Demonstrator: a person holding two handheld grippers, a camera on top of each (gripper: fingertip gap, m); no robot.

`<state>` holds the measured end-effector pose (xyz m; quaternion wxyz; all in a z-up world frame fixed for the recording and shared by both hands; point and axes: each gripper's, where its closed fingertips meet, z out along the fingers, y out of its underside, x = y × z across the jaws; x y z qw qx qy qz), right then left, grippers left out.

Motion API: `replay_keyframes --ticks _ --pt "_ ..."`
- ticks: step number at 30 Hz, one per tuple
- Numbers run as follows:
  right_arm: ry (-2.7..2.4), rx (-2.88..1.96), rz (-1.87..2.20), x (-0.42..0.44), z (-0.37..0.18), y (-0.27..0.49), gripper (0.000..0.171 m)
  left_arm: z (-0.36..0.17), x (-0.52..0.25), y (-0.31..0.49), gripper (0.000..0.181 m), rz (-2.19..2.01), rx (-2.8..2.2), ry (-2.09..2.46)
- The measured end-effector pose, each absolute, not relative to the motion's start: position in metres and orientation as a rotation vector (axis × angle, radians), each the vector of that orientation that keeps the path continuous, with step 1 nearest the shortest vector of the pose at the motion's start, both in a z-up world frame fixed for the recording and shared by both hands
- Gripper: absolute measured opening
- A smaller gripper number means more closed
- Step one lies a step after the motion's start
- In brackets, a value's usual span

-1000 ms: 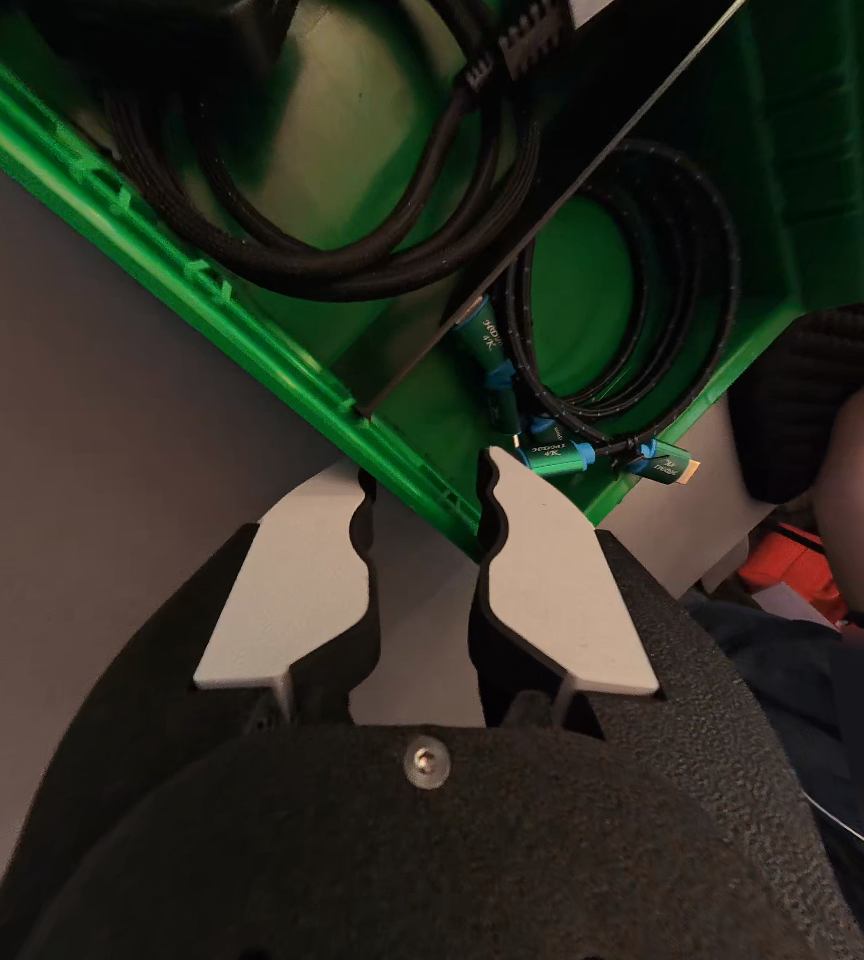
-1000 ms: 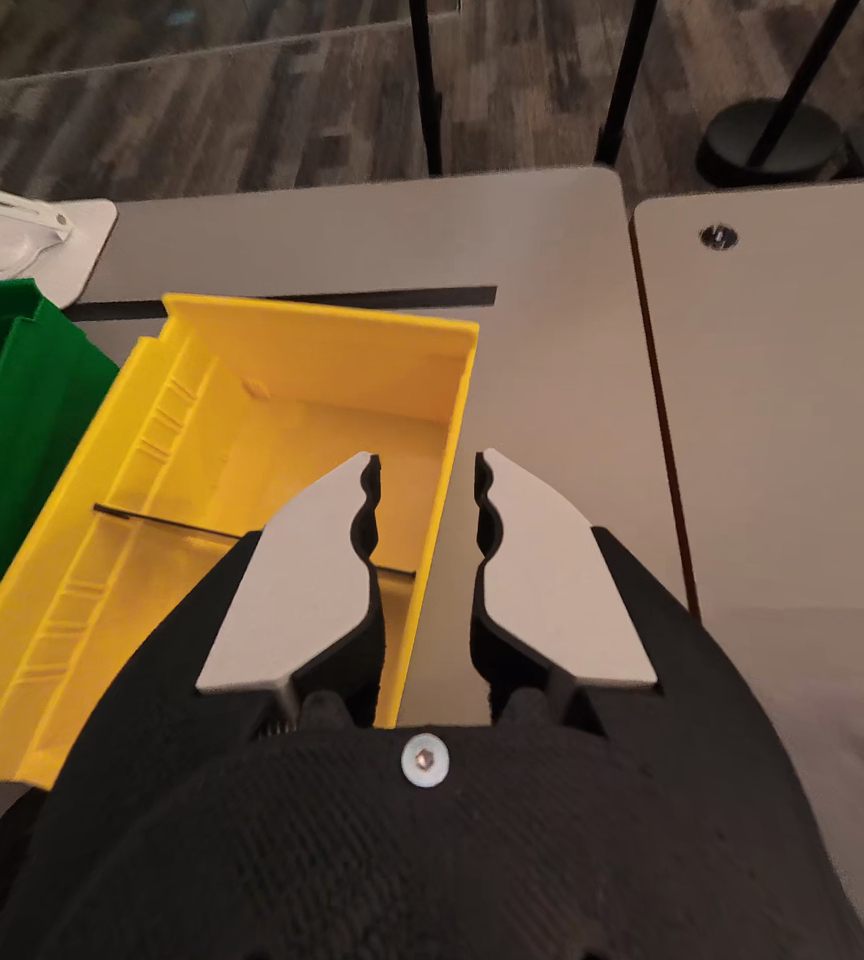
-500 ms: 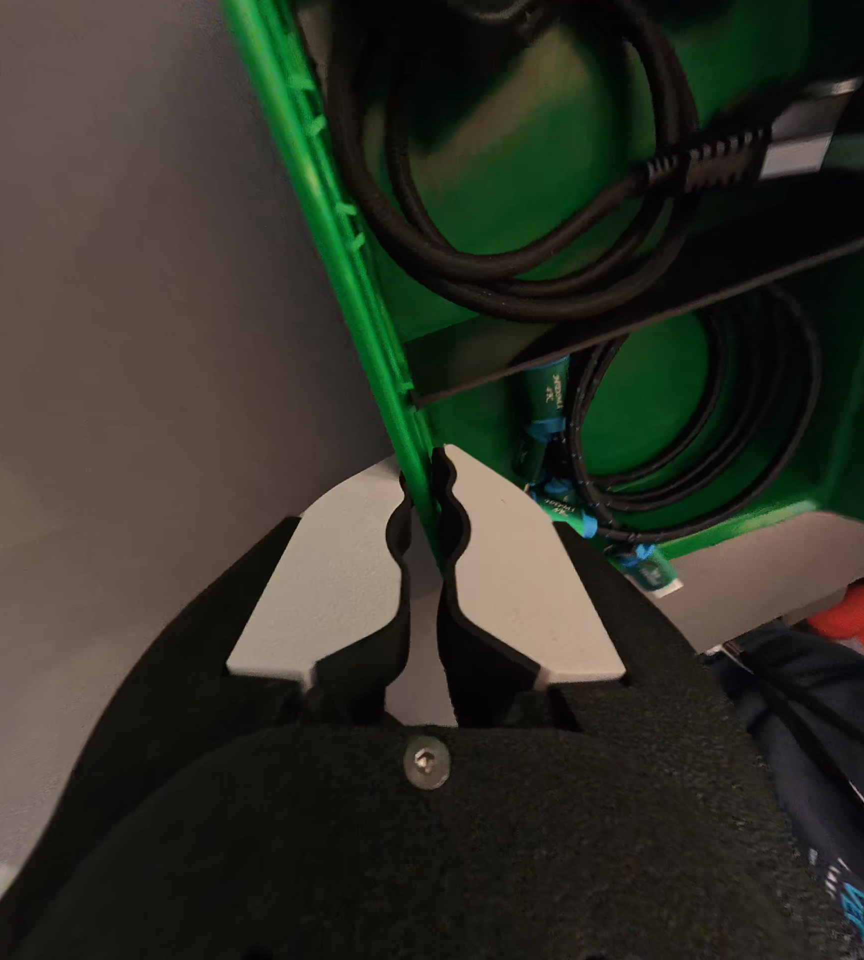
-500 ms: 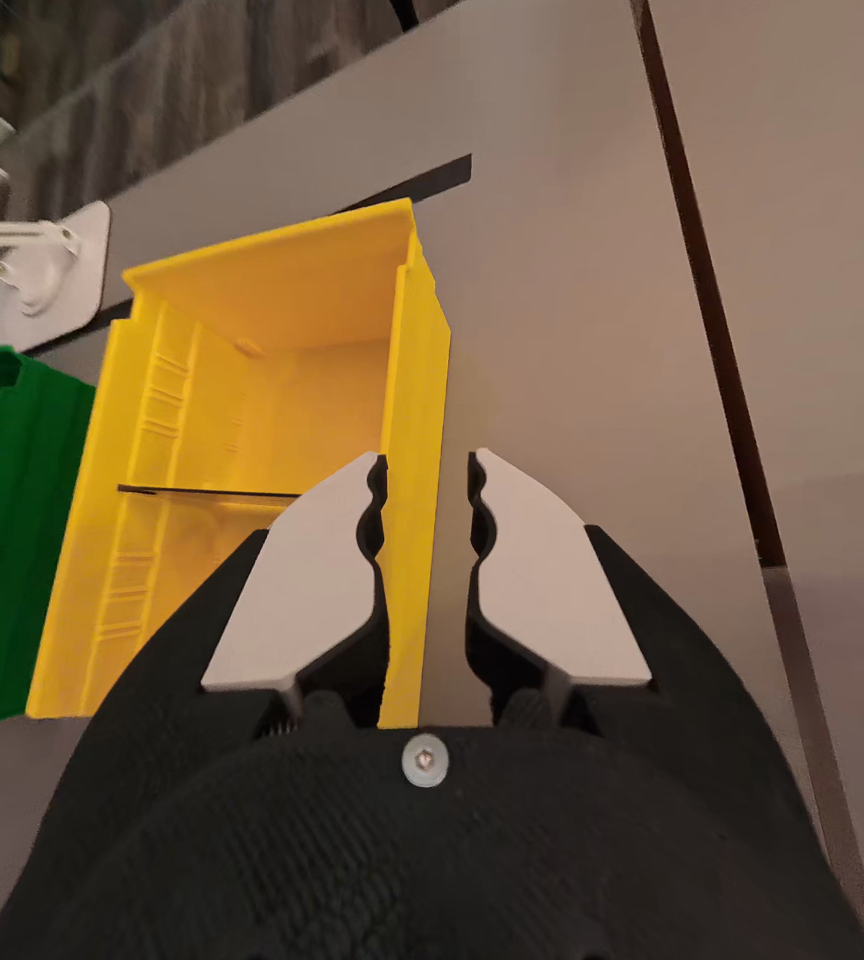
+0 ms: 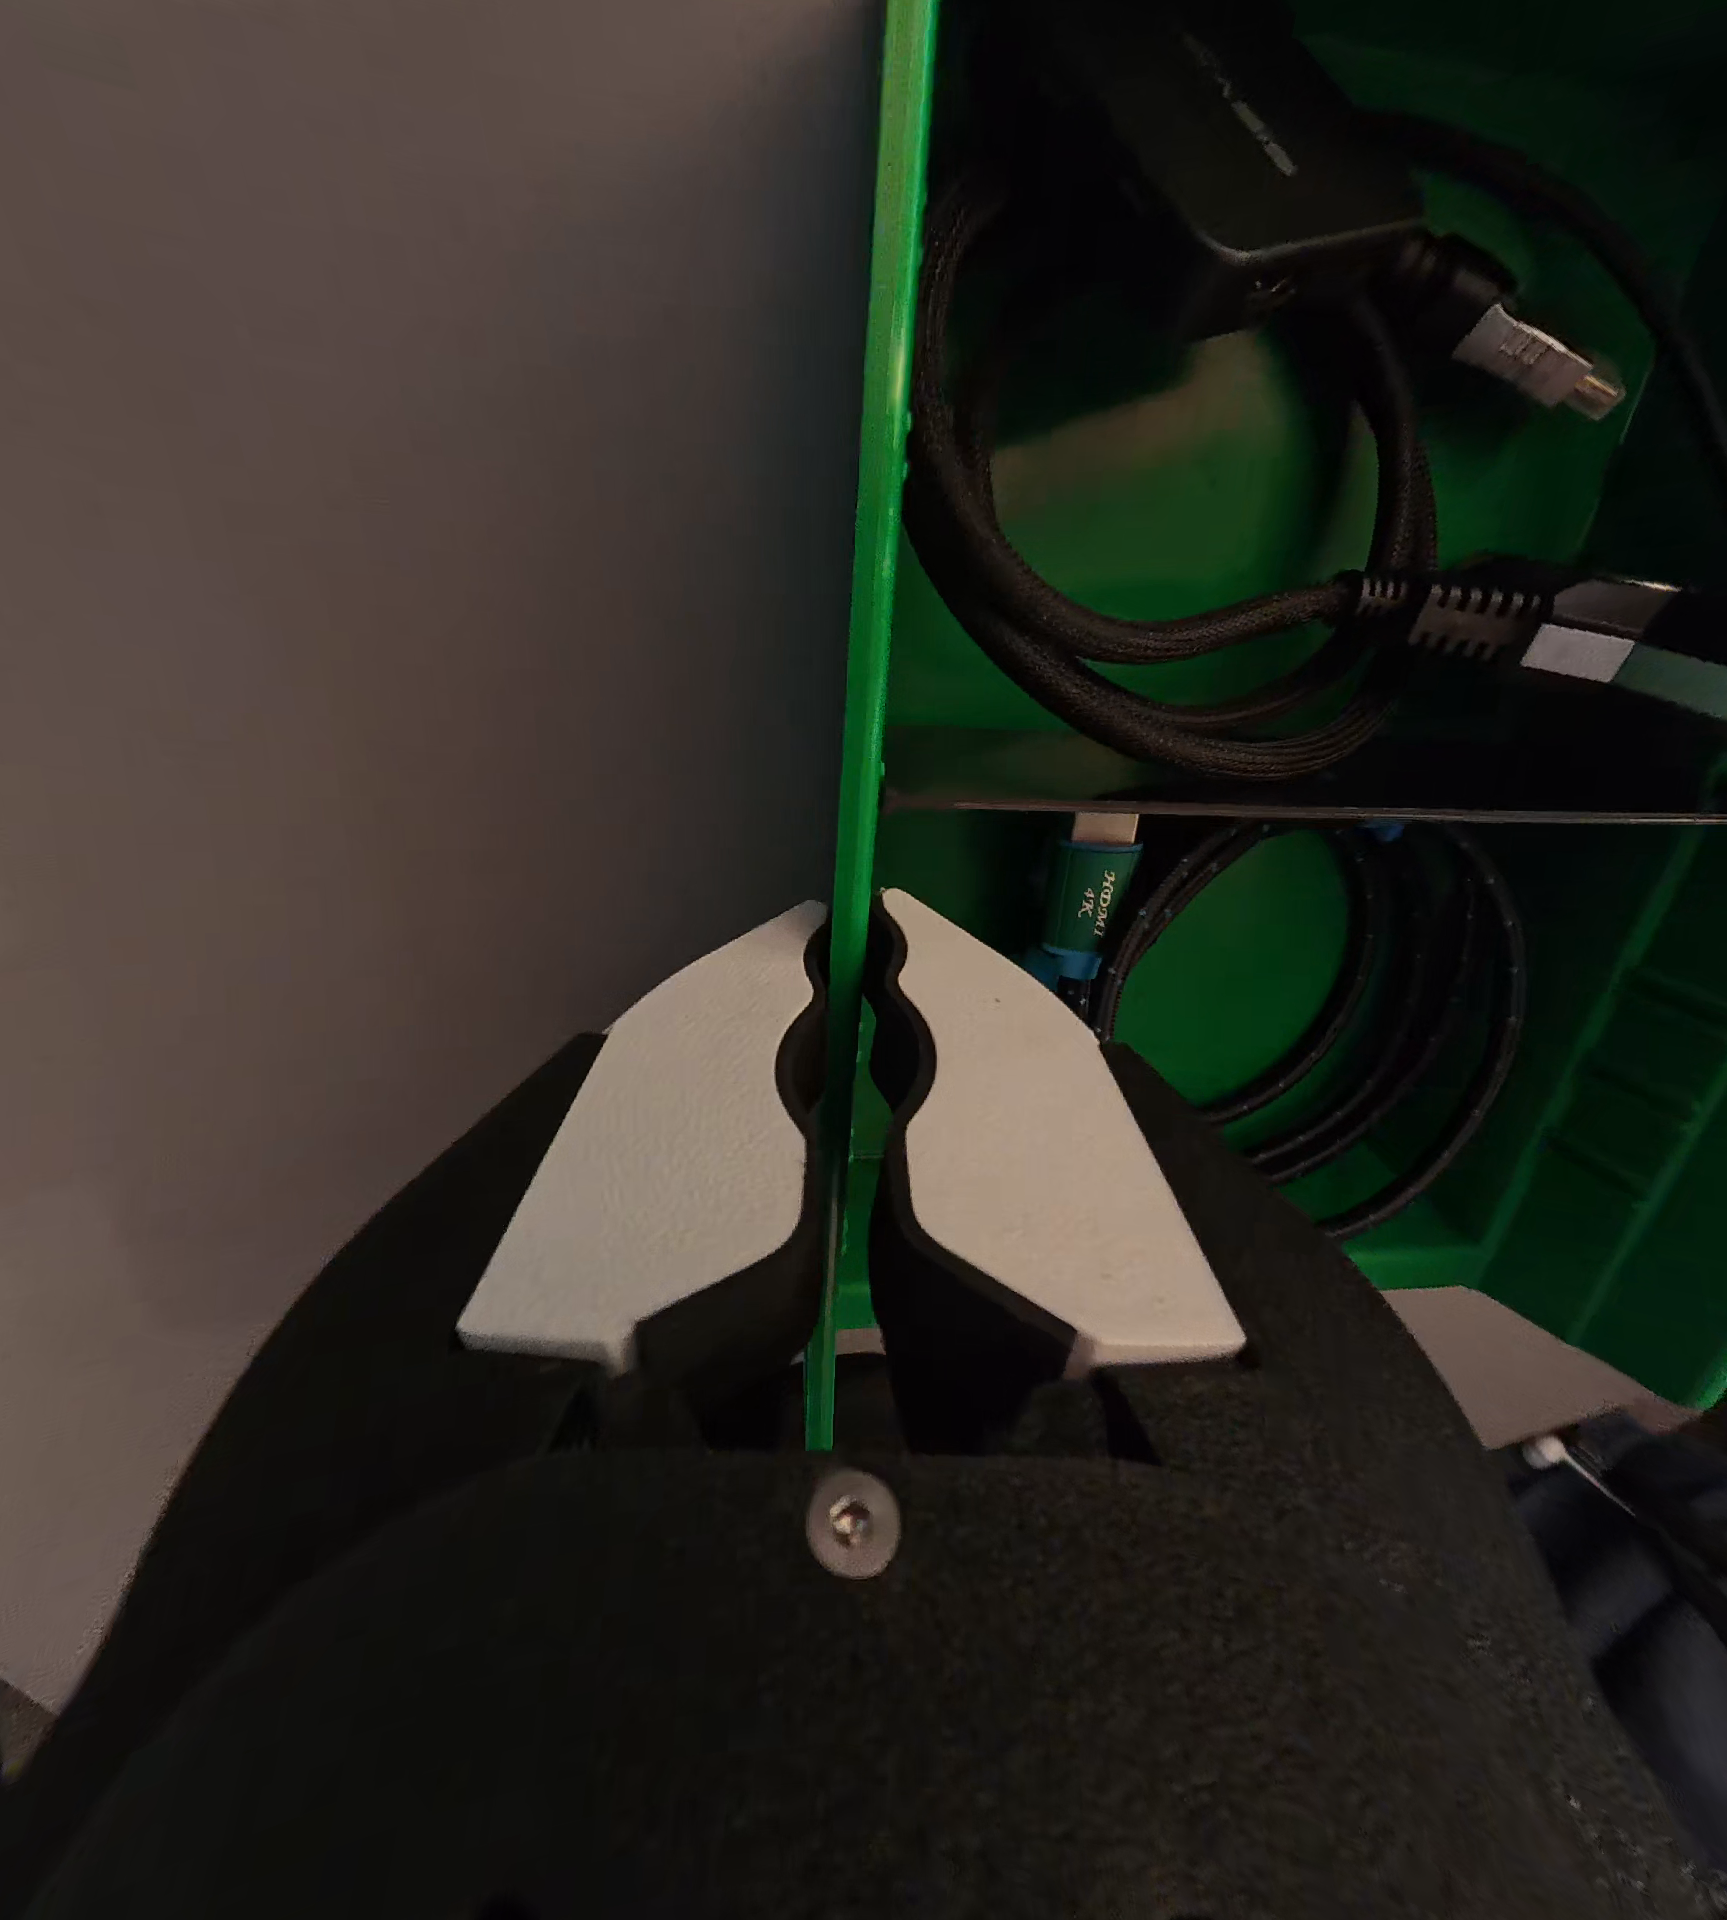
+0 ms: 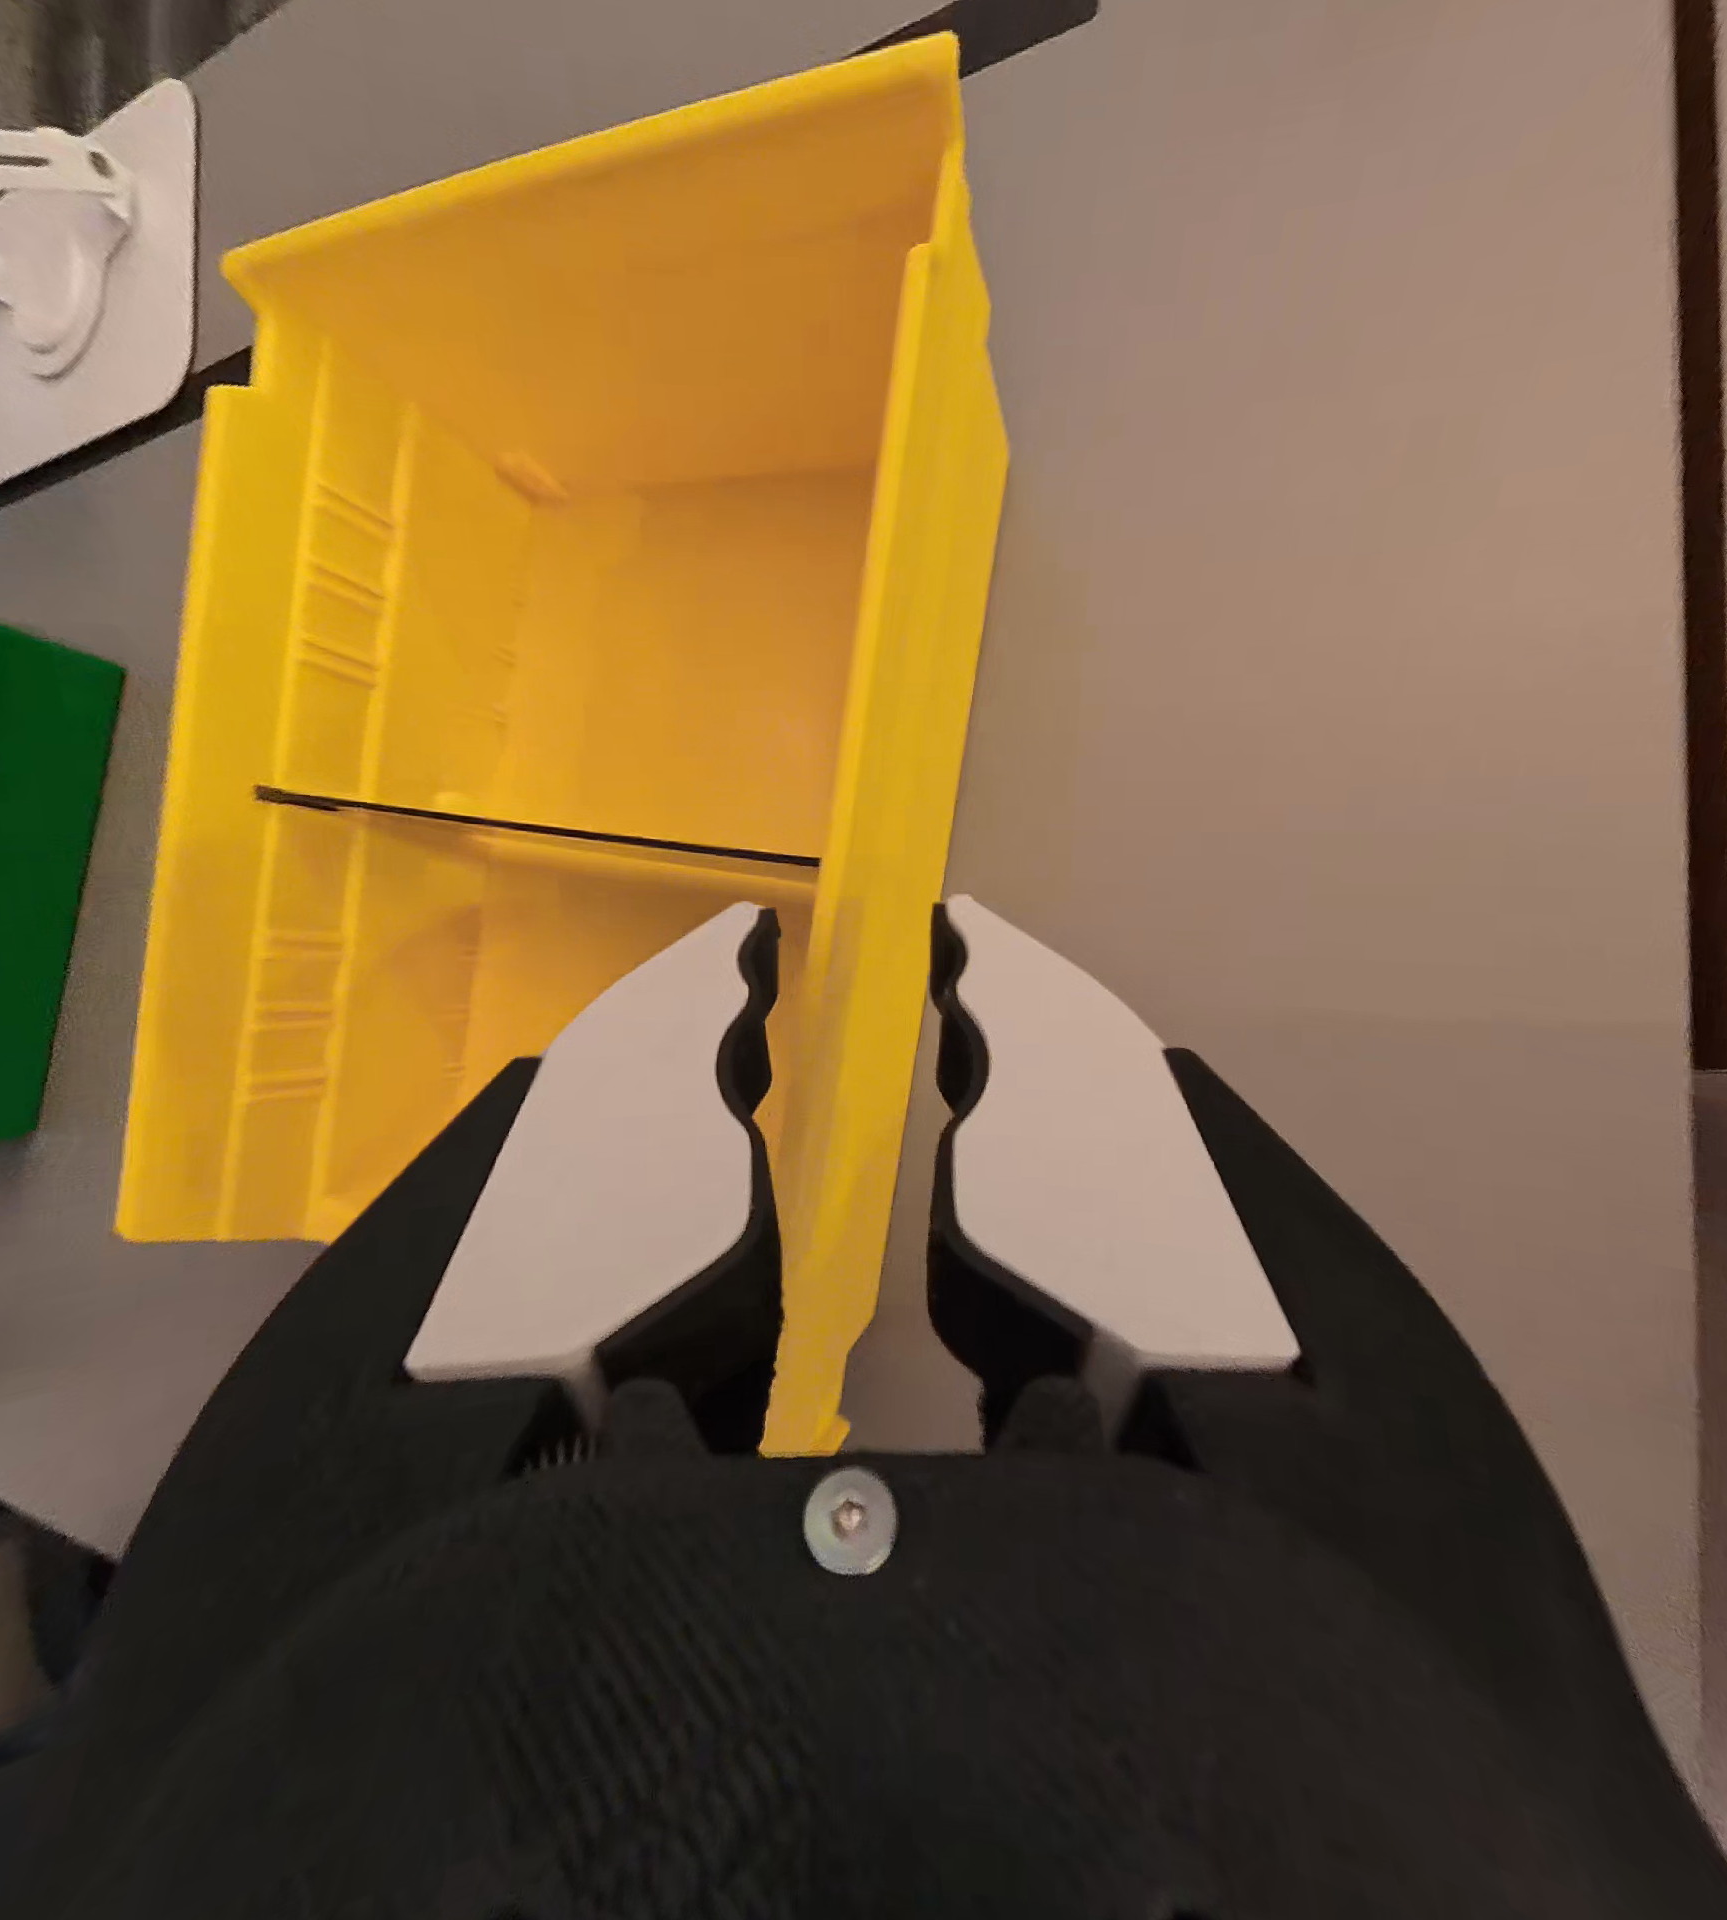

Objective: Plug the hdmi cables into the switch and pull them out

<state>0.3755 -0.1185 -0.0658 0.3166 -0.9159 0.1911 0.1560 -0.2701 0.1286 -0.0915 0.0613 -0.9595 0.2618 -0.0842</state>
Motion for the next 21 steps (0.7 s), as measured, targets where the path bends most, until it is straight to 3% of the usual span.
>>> replay_keyframes --ticks 10,21 --pt "0.457 -2.511 0.502 0.357 -0.082 -0.119 0.028 -0.09 -0.377 0.134 0.004 -0.222 -2.847 0.601" --pt "0.494 -2.638 0.433 0.357 -0.1 -0.119 0.014 -0.09 -0.413 0.131 0.006 -0.137 -2.81 0.722"
